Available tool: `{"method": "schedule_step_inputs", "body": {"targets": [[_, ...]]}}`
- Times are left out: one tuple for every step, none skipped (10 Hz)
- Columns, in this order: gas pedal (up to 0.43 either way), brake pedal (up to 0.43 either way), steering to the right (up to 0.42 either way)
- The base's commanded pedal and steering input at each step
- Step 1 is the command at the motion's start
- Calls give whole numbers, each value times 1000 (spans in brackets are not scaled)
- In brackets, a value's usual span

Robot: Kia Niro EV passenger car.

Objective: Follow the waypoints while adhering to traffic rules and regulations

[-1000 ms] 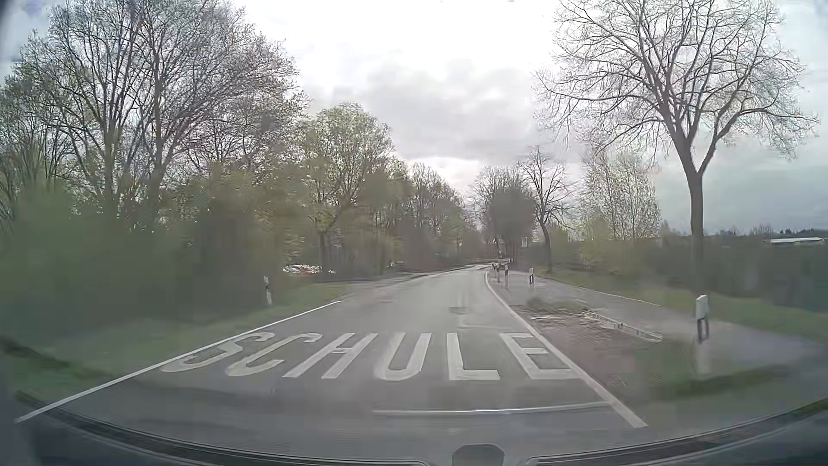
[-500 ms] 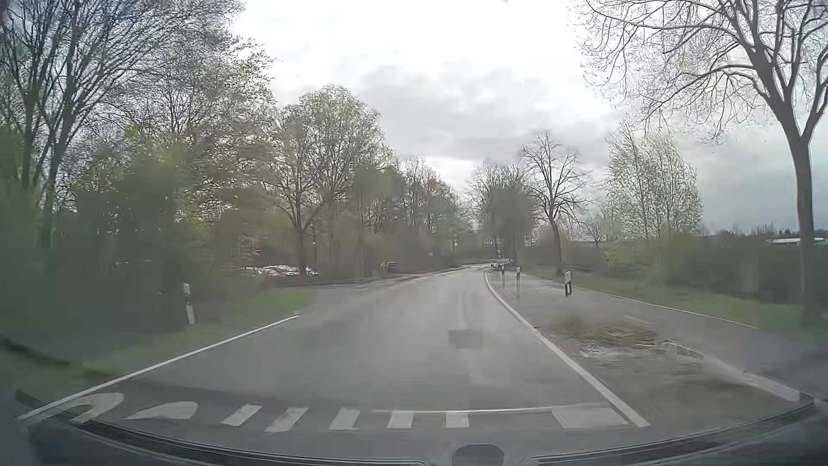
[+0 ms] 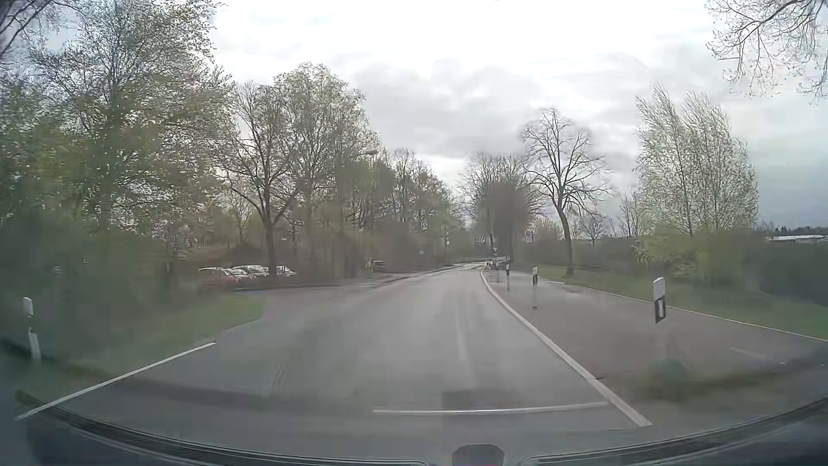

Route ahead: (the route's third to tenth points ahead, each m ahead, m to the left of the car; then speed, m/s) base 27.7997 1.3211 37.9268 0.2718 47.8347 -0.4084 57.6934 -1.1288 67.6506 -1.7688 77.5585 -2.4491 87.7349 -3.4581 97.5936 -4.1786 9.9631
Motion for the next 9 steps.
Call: {"method": "schedule_step_inputs", "body": {"targets": [[118, 0, 13], [118, 0, 13], [118, 6, 13], [118, 0, 13], [118, 0, 13], [130, 0, 13], [150, 0, 12], [157, 0, 12], [169, 0, 12]]}}
